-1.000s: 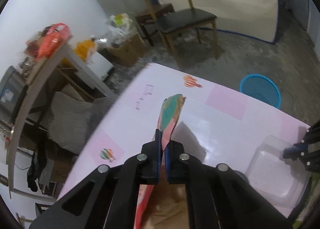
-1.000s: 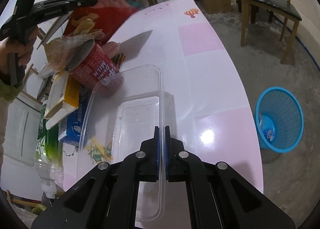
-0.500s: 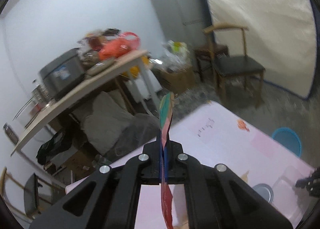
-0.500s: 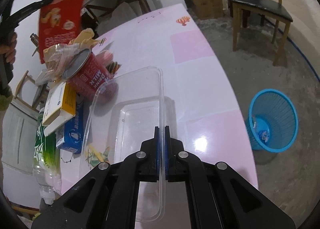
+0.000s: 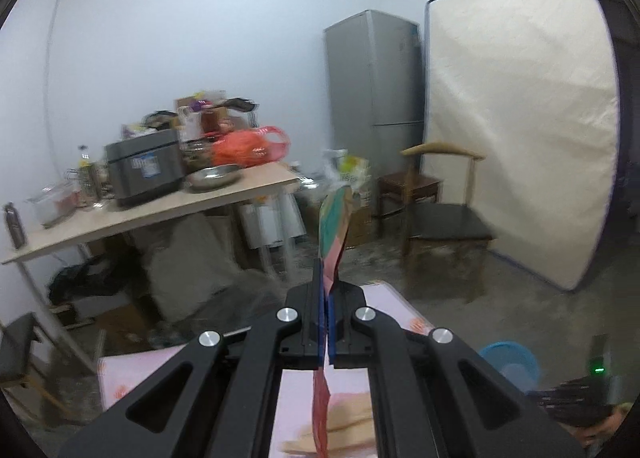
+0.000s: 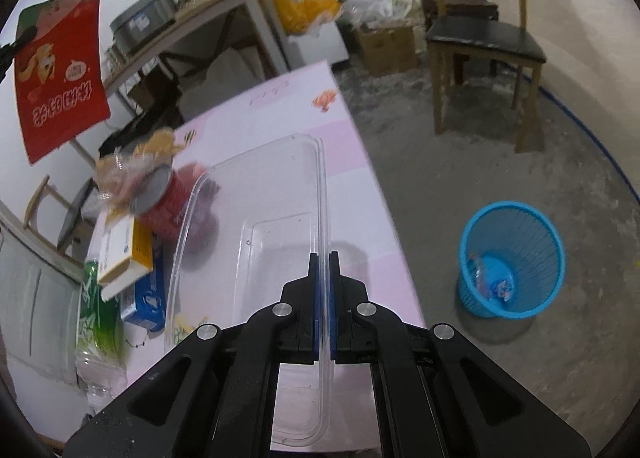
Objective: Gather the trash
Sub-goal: 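Carry the tray and red bag over the wastebasket and open both grippers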
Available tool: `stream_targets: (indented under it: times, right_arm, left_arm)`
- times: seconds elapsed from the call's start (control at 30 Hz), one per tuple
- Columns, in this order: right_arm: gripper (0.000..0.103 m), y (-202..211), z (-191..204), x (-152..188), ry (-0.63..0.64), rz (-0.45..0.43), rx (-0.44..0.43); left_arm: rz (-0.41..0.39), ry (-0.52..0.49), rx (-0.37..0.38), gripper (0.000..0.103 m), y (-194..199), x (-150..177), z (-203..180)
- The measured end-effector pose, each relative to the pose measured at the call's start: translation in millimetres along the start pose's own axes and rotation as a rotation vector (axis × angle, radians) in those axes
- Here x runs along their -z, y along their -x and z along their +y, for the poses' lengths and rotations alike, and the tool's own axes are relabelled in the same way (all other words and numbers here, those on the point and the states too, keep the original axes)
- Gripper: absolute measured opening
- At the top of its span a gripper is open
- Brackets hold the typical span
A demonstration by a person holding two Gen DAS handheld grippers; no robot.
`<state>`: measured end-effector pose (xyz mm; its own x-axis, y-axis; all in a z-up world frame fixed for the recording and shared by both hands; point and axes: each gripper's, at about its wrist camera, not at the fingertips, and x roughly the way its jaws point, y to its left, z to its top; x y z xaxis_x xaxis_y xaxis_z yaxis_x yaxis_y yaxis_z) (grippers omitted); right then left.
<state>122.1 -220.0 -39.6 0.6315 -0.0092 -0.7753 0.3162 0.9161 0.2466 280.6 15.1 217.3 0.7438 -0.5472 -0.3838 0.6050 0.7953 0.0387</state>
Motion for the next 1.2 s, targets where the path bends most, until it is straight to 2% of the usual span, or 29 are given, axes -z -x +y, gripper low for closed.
stream_targets:
  times: [0.17, 0.27, 0.37, 0.47, 0.63, 0.8, 0.97, 1.0, 1.03, 1.07, 1.1, 1.13, 1.2]
  right_arm:
    - [0.002, 44.1, -38.7, -2.4, -0.065, -0.102, 0.071]
    - [0.002, 70.0, -80.5, 1.6, -0.141, -0.151, 0.148]
    - [0.002, 86.2, -120.3, 11.6, -0.214, -0.166, 0.218]
    - [0.002, 89.5, -161.0, 24.2, -0.288, -0.149, 0.278]
    - [0.002, 64.9, -224.2, 46.2, -0.408, -0.063, 0.326]
    - [0.002, 23.6, -263.7, 51.1, -0.477, 0.026, 0.316]
    - [0.003, -15.3, -291.0, 30.2, -0.514, 0.047, 0.336]
    - [0.006, -22.5, -296.2, 24.5, -0.517, 0.044, 0.341]
    - [0.008, -26.9, -299.3, 22.6, -0.517, 0.042, 0.34]
    - [0.015, -35.4, -306.2, 19.3, -0.522, 0.035, 0.35]
    - [0.041, -38.6, -312.6, 20.5, -0.528, 0.028, 0.366]
    - [0.058, -48.0, -320.0, 20.2, -0.529, 0.025, 0.391]
    - [0.056, -55.0, -326.6, 24.1, -0.52, 0.033, 0.436]
  left_arm:
    - [0.034, 0.029, 0.19, 0.001, -5.8, -11.1, -67.9]
    - [0.062, -0.007, 0.277, 0.001, -21.9, -11.0, -121.0]
    - [0.134, -0.024, 0.367, 0.001, -53.6, -4.9, -182.6]
    - [0.209, -0.049, 0.411, 0.001, -88.4, 8.0, -234.1]
    - [0.419, -0.053, 0.452, 0.001, -166.8, 55.1, -318.2]
    - [0.601, -0.033, 0.451, 0.001, -236.3, 102.9, -373.4]
    - [0.7, 0.032, 0.443, 0.002, -289.7, 122.7, -405.4]
    - [0.704, 0.048, 0.447, 0.003, -296.1, 123.1, -410.0]
    - [0.711, 0.067, 0.456, 0.01, -305.1, 124.2, -415.3]
    - [0.719, 0.077, 0.455, 0.017, -310.7, 125.5, -417.0]
    - [0.725, 0.085, 0.442, 0.034, -313.9, 127.1, -417.8]
    - [0.727, 0.098, 0.424, 0.046, -315.7, 129.9, -418.5]
    - [0.721, 0.117, 0.422, 0.048, -310.8, 133.1, -411.6]
